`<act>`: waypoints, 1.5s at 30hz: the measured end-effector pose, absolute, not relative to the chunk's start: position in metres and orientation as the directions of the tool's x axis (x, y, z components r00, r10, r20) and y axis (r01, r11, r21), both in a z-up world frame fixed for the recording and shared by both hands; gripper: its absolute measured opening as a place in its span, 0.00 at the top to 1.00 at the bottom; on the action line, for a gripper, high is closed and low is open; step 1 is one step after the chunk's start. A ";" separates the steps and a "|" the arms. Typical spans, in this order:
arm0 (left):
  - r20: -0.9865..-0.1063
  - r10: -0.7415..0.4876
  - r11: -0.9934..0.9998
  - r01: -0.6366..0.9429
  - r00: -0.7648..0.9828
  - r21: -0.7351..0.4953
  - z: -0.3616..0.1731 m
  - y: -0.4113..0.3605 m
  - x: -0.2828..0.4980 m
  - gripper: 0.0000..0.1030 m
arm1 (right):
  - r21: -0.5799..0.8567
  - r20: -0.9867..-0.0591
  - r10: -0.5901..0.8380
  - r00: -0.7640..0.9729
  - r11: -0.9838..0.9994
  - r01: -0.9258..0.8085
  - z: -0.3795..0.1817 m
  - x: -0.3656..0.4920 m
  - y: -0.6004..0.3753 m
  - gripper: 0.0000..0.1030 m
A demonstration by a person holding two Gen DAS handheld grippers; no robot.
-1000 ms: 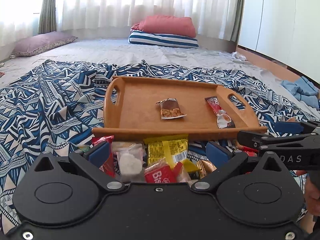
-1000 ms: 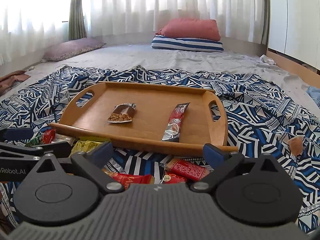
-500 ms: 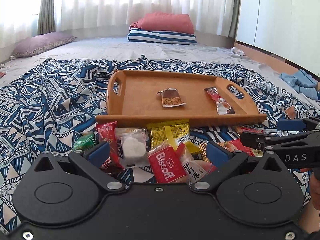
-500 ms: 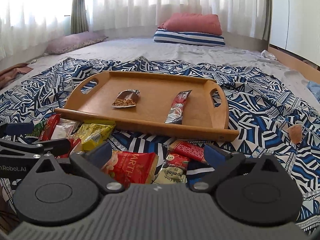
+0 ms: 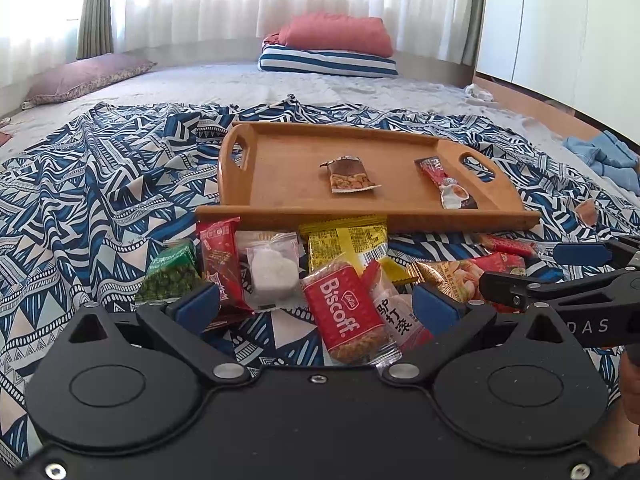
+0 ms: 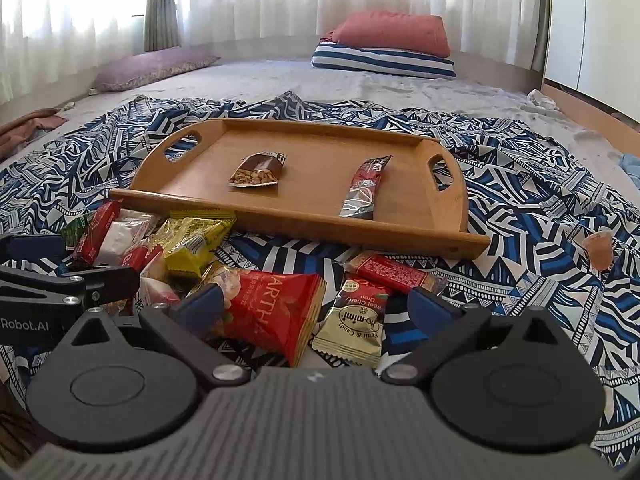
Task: Organize snacks
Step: 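Grasp the red Biscoff packet with the left tool while the right tool grasps the red ARTHA nut bag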
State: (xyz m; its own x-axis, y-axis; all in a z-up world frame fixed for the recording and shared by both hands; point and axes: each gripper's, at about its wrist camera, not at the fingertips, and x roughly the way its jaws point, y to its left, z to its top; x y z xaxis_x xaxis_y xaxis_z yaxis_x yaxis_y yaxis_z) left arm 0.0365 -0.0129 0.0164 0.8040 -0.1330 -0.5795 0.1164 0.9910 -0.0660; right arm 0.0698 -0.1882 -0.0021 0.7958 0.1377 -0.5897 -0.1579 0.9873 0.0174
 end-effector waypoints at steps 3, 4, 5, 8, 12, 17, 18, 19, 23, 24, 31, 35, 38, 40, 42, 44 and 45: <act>-0.587 -0.139 0.990 0.116 0.798 -0.076 0.013 -0.012 0.037 0.01 | 0.026 -0.589 0.142 0.796 0.987 -0.157 -0.004 0.071 -0.188 0.00; -0.591 -0.137 0.990 0.114 0.795 -0.077 0.012 -0.011 0.038 0.01 | 0.031 -0.589 0.143 0.795 0.987 -0.156 -0.004 0.071 -0.189 0.00; -0.594 -0.135 0.991 0.111 0.793 -0.077 0.011 -0.011 0.039 0.01 | 0.036 -0.590 0.146 0.794 0.987 -0.154 -0.004 0.072 -0.190 0.00; -0.599 -0.136 0.991 0.109 0.789 -0.081 0.008 -0.011 0.038 0.01 | 0.050 -0.592 0.152 0.791 0.987 -0.153 -0.004 0.073 -0.191 0.00; -0.598 -0.170 0.985 0.117 0.783 -0.126 0.007 -0.007 0.037 0.09 | 0.057 -0.594 0.162 0.788 0.986 -0.159 -0.004 0.073 -0.190 0.00; -0.611 -0.235 0.967 0.118 0.756 -0.226 0.004 0.000 0.044 0.30 | 0.062 -0.598 0.183 0.780 0.981 -0.182 -0.006 0.074 -0.186 0.00; -0.610 -0.255 0.961 0.124 0.750 -0.249 0.004 0.002 0.045 0.37 | 0.058 -0.598 0.184 0.780 0.981 -0.187 -0.007 0.073 -0.185 0.00; -0.611 -0.275 0.953 0.129 0.742 -0.273 0.004 0.003 0.047 0.39 | 0.054 -0.598 0.186 0.780 0.980 -0.192 -0.008 0.073 -0.184 0.00; -0.612 -0.335 0.924 0.123 0.717 -0.362 0.001 0.008 0.051 0.56 | 0.044 -0.601 0.189 0.776 0.978 -0.204 -0.009 0.073 -0.180 0.00; -0.610 -0.342 0.920 0.124 0.715 -0.371 0.001 0.009 0.051 0.61 | 0.042 -0.602 0.190 0.776 0.977 -0.207 -0.010 0.073 -0.179 0.00; -0.605 -0.343 0.925 0.146 0.719 -0.351 0.008 0.002 0.045 0.69 | 0.002 -0.603 0.192 0.774 0.971 -0.239 -0.012 0.073 -0.166 0.00; -0.609 -0.319 0.931 0.119 0.726 -0.346 0.010 0.004 0.044 0.69 | -0.027 -0.598 0.179 0.781 0.970 -0.243 -0.012 0.073 -0.158 0.00; -0.610 -0.290 0.941 0.103 0.737 -0.324 0.012 0.006 0.043 0.69 | -0.026 -0.598 0.185 0.780 0.968 -0.250 -0.012 0.075 -0.156 0.00; -0.610 -0.276 0.946 0.097 0.743 -0.310 0.014 0.007 0.042 0.69 | -0.016 -0.601 0.199 0.774 0.965 -0.261 -0.011 0.075 -0.155 0.00; -0.611 -0.265 0.950 0.094 0.746 -0.297 0.016 0.006 0.043 0.69 | -0.009 -0.600 0.213 0.771 0.962 -0.273 -0.011 0.074 -0.154 0.02; -0.612 -0.258 0.953 0.093 0.748 -0.288 0.017 0.005 0.042 0.69 | -0.006 -0.602 0.220 0.768 0.960 -0.280 -0.012 0.074 -0.151 0.04; -0.611 -0.255 0.954 0.093 0.750 -0.284 0.018 0.005 0.041 0.69 | -0.006 -0.601 0.219 0.768 0.960 -0.279 -0.013 0.073 -0.150 0.04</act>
State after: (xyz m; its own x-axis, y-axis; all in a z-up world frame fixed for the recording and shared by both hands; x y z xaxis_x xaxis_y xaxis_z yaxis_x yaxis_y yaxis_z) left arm 0.0414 0.0051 0.0175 0.7499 -0.2549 -0.6105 0.0932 0.9543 -0.2840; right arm 0.0732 -0.1502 -0.0129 0.7683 0.2194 -0.6013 -0.2792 0.9602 -0.0064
